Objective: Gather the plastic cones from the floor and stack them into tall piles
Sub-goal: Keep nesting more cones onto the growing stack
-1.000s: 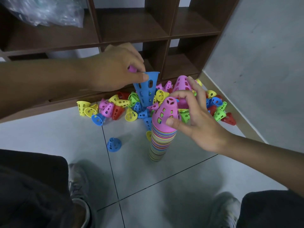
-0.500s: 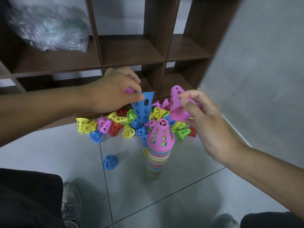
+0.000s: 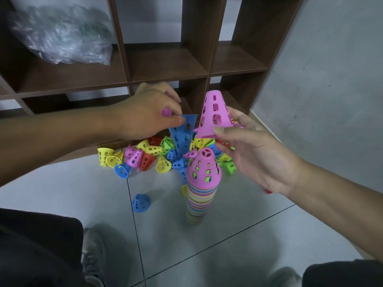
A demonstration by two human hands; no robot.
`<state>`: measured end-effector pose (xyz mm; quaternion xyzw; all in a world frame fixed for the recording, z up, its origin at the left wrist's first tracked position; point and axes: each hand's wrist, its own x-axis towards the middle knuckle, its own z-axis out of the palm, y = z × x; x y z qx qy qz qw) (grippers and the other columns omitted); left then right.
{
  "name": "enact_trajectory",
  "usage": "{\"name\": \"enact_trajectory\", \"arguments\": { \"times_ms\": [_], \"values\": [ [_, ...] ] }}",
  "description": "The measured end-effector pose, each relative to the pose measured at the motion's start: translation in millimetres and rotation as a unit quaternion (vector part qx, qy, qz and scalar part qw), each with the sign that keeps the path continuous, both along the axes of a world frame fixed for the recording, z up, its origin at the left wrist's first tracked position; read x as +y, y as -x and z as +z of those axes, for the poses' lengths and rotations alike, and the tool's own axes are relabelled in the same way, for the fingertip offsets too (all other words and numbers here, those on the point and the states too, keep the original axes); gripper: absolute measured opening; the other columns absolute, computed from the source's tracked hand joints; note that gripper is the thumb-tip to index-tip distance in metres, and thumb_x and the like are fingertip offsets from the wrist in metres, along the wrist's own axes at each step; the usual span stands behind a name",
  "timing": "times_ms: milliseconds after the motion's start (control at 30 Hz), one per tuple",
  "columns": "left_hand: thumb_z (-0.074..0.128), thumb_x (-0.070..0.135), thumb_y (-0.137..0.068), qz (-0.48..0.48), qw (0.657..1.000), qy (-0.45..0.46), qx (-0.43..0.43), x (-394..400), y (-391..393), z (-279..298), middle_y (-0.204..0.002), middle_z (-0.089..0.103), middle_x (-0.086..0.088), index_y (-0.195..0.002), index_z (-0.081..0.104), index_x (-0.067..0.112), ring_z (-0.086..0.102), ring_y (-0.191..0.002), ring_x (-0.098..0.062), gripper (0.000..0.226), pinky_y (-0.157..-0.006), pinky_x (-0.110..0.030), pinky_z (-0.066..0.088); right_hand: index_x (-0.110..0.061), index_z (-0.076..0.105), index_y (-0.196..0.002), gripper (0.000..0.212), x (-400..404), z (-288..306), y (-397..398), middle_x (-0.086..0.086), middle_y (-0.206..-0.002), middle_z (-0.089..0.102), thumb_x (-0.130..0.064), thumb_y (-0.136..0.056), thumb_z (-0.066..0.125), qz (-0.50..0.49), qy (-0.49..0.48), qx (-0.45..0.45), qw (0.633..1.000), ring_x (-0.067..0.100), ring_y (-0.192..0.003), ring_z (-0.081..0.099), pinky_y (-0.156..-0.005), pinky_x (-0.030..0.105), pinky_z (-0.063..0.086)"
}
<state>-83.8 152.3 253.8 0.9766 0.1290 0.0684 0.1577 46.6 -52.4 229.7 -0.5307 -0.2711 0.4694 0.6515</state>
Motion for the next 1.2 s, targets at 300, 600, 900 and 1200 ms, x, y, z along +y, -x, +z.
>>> {"name": "enact_trajectory", "arguments": {
  "times_ms": [300,600,900,1200],
  "values": [
    [0.059,0.039,-0.098,-0.001,1.0,-0.002,0.008,2,-2,-6,-0.122,0.045,0.014,-0.091,0.066,0.034,0.03,-0.116,0.001,0.011,-0.109,-0.038,0.026,-0.014,0.052,-0.14,0.063,-6,-22,-1,0.016,-0.127,0.067,-0.001,-0.083,0.072,0.056,0.038,-0.127,0.99,0.032,-0.12,0.063,-0.101,0.039,0.053],
    [0.057,0.039,-0.098,-0.01,1.0,0.002,0.015,2,-2,-5,-0.126,0.046,0.012,-0.094,0.065,0.034,0.029,-0.118,0.001,0.011,-0.108,-0.036,0.024,-0.011,0.051,-0.135,0.053,-14,-35,3,0.002,-0.129,0.066,-0.003,-0.086,0.073,0.092,0.074,-0.265,0.957,0.011,-0.123,0.06,-0.105,0.025,0.047],
    [0.058,0.037,-0.099,-0.006,1.0,0.018,0.003,2,-1,-2,-0.127,0.047,0.011,-0.093,0.066,0.033,0.028,-0.117,0.001,0.011,-0.106,-0.033,0.024,-0.027,0.058,-0.125,0.057,-17,-34,-4,-0.015,-0.125,0.066,-0.024,-0.076,0.085,0.088,0.119,-0.357,0.922,-0.004,-0.122,0.055,-0.099,0.018,0.044],
    [0.059,0.035,-0.098,-0.003,0.994,0.092,-0.062,-2,-5,13,-0.13,0.053,0.003,-0.1,0.073,0.025,0.05,-0.118,-0.007,0.017,-0.106,-0.035,0.044,-0.025,0.055,-0.132,0.062,-10,-13,-13,-0.007,-0.126,0.067,-0.039,-0.075,0.075,0.01,0.089,-0.33,0.94,0.0,-0.118,0.061,-0.096,0.025,0.053]
  ]
}}
